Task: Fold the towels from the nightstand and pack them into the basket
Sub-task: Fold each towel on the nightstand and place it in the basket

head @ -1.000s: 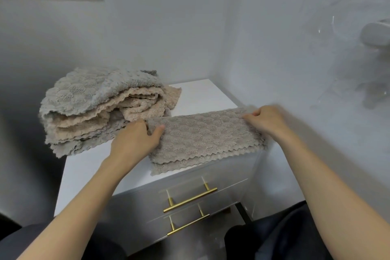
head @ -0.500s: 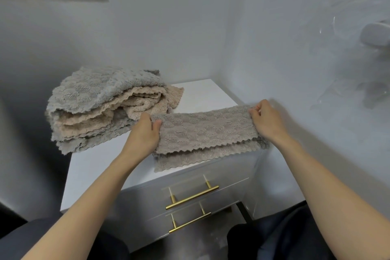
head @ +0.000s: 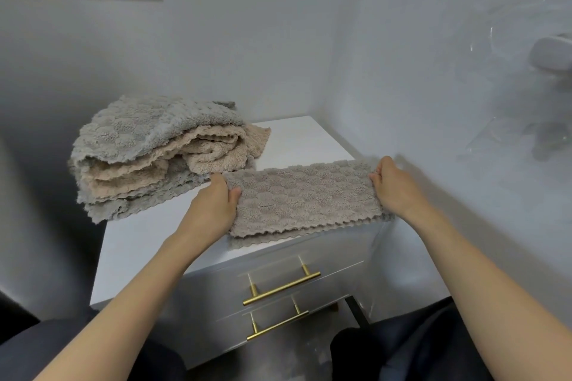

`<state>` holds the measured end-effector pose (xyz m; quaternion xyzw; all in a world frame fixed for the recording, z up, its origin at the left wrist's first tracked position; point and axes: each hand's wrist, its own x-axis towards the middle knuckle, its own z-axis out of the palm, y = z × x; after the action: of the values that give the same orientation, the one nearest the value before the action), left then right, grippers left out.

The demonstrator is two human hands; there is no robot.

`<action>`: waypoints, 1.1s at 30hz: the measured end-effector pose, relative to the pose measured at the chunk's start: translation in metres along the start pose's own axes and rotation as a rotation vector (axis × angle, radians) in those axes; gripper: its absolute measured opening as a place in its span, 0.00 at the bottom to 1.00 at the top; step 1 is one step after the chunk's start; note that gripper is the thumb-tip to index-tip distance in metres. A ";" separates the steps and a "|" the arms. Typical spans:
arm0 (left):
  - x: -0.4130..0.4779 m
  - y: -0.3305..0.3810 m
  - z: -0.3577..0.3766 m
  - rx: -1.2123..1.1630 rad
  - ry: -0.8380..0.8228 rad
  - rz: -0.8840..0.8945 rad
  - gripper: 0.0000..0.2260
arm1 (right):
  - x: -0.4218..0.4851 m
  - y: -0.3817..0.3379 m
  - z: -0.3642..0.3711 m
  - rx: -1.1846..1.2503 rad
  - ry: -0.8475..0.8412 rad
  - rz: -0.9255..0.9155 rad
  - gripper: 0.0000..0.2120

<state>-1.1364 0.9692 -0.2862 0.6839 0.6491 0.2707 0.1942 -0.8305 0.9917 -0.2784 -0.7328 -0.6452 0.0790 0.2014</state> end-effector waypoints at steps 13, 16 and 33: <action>0.003 0.018 -0.003 0.271 0.250 0.282 0.09 | 0.005 -0.006 -0.014 0.117 -0.179 0.290 0.16; 0.010 0.020 0.008 0.297 0.135 0.388 0.13 | 0.006 -0.008 -0.017 0.117 -0.232 0.285 0.17; 0.050 0.017 0.010 0.332 -0.030 0.200 0.18 | 0.032 -0.034 -0.015 -0.082 0.179 0.109 0.06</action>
<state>-1.1162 1.0186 -0.2774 0.7715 0.6108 0.1676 0.0607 -0.8507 1.0225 -0.2470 -0.7787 -0.5863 -0.0026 0.2234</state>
